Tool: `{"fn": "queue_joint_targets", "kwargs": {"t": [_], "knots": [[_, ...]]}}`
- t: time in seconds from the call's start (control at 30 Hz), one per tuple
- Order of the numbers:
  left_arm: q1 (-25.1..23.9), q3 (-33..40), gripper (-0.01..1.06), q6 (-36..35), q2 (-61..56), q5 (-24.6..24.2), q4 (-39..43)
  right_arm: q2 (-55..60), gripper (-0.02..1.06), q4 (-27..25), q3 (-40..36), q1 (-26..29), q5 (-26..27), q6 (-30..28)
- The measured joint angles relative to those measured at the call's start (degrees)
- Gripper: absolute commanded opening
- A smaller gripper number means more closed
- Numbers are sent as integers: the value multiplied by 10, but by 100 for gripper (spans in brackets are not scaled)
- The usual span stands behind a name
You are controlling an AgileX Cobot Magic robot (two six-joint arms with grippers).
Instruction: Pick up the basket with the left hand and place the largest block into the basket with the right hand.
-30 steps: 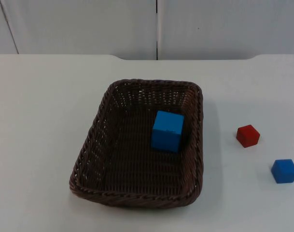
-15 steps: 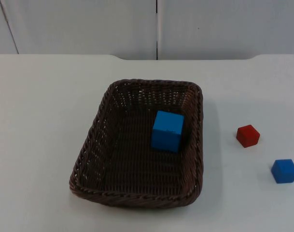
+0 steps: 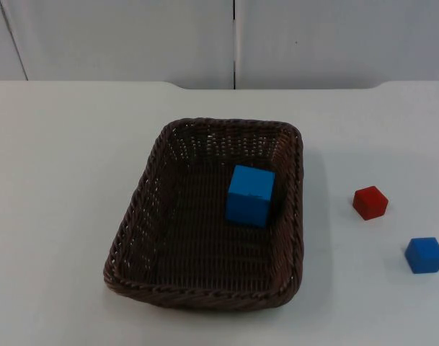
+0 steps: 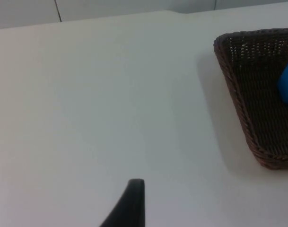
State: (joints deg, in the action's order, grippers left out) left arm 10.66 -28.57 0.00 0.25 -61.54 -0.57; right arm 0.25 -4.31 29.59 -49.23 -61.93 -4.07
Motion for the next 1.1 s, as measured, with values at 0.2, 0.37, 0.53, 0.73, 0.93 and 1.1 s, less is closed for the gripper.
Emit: {"fn": "queue_joint_targets", "kwargs": {"t": [0.2,0.37,0.53,0.73,0.93,1.1], "knots": [[0,0,94,0,0,0,0,0,101,0,0,0,0,0],[0,0,105,0,0,0,0,0,105,0,0,0,0,0],[0,0,105,0,0,0,0,0,105,0,0,0,0,0],[0,0,105,0,0,0,0,0,105,0,0,0,0,0],[0,0,105,0,0,0,0,0,105,0,0,0,0,1],[0,0,105,0,0,0,0,0,105,0,0,0,0,1]]}}
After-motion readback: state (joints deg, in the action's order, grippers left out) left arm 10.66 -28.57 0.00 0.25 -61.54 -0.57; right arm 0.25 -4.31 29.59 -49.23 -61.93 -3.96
